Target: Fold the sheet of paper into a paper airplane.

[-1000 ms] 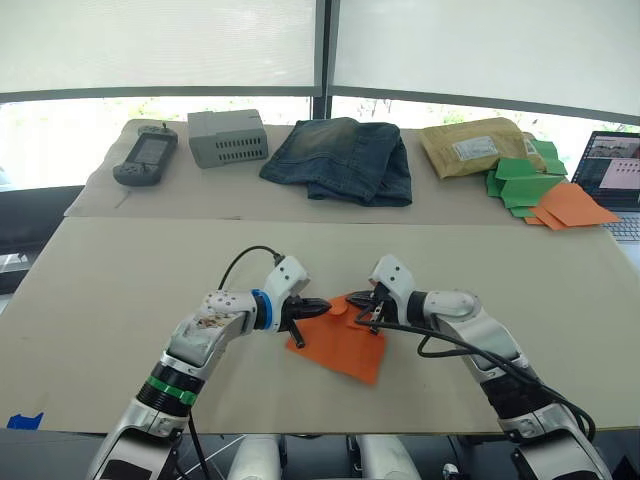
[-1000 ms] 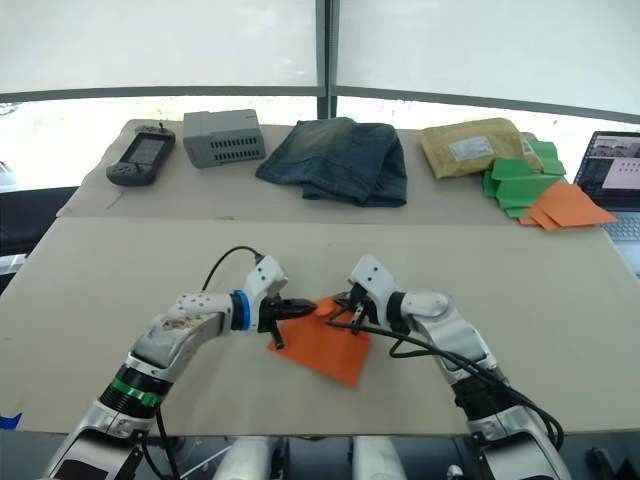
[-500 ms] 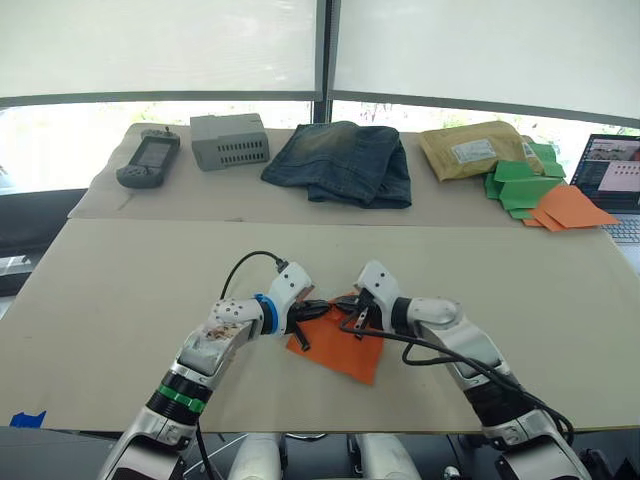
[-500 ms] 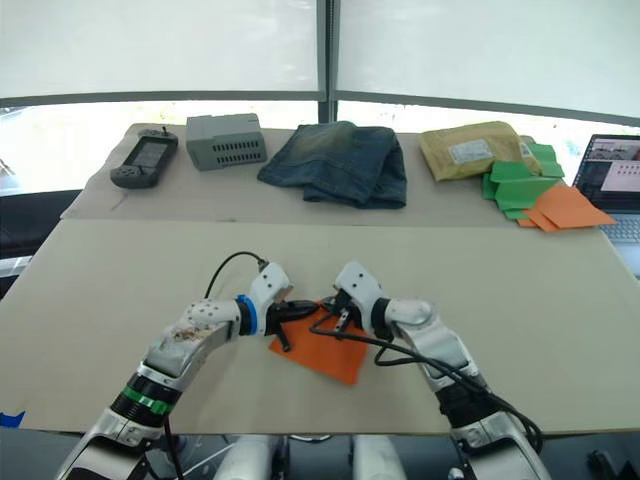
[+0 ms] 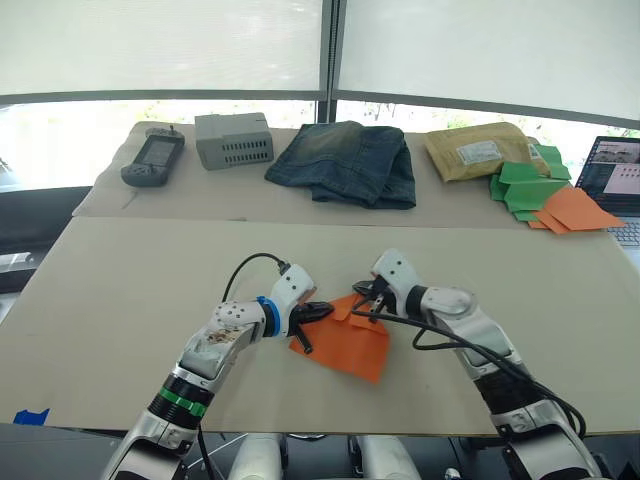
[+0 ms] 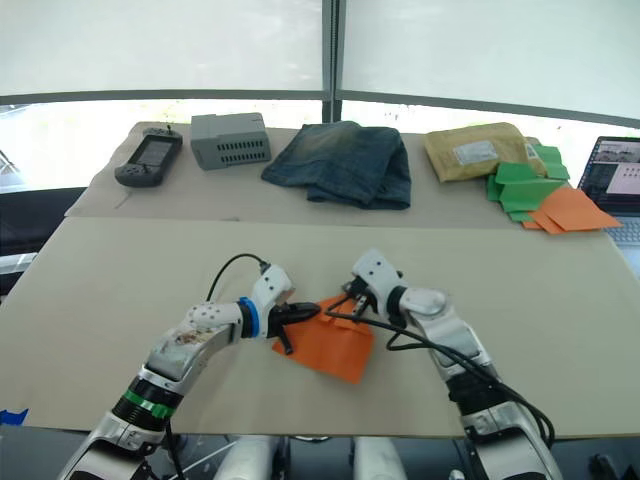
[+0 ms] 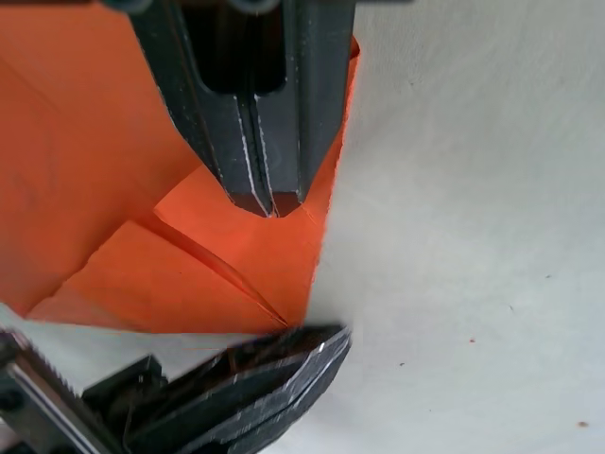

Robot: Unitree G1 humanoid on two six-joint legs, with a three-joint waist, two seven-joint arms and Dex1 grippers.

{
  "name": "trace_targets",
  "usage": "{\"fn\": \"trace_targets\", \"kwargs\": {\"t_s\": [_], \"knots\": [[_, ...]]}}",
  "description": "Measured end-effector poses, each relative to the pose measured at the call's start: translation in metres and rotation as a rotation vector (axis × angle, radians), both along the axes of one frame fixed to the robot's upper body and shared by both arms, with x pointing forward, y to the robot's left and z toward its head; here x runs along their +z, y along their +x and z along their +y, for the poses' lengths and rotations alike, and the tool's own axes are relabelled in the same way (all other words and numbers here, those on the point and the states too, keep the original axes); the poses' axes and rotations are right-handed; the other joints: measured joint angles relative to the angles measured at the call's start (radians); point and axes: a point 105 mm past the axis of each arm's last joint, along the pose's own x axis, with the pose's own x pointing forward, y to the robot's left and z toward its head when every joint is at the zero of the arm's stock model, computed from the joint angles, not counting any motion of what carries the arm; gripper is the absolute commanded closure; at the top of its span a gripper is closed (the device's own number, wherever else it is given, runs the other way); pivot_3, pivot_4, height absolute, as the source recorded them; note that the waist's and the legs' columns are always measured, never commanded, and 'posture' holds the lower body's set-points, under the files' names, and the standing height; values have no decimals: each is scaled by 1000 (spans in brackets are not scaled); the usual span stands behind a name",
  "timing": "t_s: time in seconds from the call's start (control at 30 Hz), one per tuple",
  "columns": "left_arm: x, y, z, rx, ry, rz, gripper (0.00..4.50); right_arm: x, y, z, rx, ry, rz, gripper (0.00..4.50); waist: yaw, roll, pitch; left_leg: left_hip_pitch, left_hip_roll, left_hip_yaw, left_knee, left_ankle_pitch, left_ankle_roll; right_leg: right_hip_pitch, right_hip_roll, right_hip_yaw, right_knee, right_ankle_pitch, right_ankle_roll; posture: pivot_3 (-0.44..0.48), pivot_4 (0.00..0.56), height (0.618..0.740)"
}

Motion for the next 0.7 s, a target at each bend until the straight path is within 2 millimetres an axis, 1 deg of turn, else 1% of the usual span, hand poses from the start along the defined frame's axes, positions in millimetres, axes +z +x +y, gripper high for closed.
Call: {"fn": "trace_targets", "kwargs": {"t_s": [0.07, 0.13, 0.17, 0.2, 0.27, 0.3, 0.37, 0.43, 0.57, 0.7], "knots": [[0, 0, 1, 1, 1, 0, 4476, 0, 0, -4, -6, 13, -4, 4500, 0, 0, 0, 0, 0, 0, 0, 0, 0, 0, 0, 0, 0, 0, 0, 0, 150, 722], [0, 0, 1, 1, 1, 0, 4476, 2, -1, -3, -8, 49, 5, 4500, -1, 0, 0, 0, 0, -1, 0, 0, 0, 0, 1, 0, 0, 0, 0, 0, 150, 722], [0, 0, 2, 1, 2, -1, 4476, 6, -2, 1, -3, 100, 5, 4500, -1, 0, 0, -1, 0, -1, 0, 0, 0, -1, 1, 0, 0, 0, 0, 0, 150, 722], [1, 1, 2, 1, 3, -2, 4476, 14, -5, 10, 23, 137, -7, 4500, -2, 1, 0, -2, 0, -1, 0, 0, 0, -2, 1, 0, 0, 0, 0, 0, 150, 722], [1, 1, 2, -1, 3, -1, 4476, 27, -11, 25, 86, 169, -32, 4500, -2, 2, 0, -2, 0, -1, 0, 0, 0, -2, 1, 0, 0, 0, 0, 0, 150, 722], [1, 1, 1, -2, 1, -2, 4476, 30, -14, 29, 110, 166, -41, 4500, -2, 2, 0, -2, 0, -1, 0, 0, 0, -2, 1, 0, 0, 0, 0, 0, 150, 722], [1, 1, 1, -4, -1, -2, 4476, 26, -18, 35, 137, 137, -36, 4500, -2, 2, 0, -2, 0, -2, -1, 0, 0, -2, 1, 0, -1, 0, 1, 0, 150, 722], [2, 1, 0, -5, -4, -4, 4476, 16, -22, 39, 150, 105, -15, 4500, -1, 2, 0, -5, 0, -2, -1, 0, 0, -4, 0, 0, -1, 0, 1, 0, 150, 722], [3, 3, 1, 13, -15, -8, 4476, 0, -24, 39, 148, 14, 2, 4500, -1, 2, 0, -6, 0, -2, -1, 0, 0, -5, 0, 0, -1, 0, 1, 0, 150, 722], [3, 6, 4, 40, -17, -11, 4476, -1, -24, 39, 149, -4, -4, 4500, -2, 2, 0, -5, 0, -2, -1, 0, 0, -4, 1, 0, 0, 0, 1, 0, 150, 722]]}}
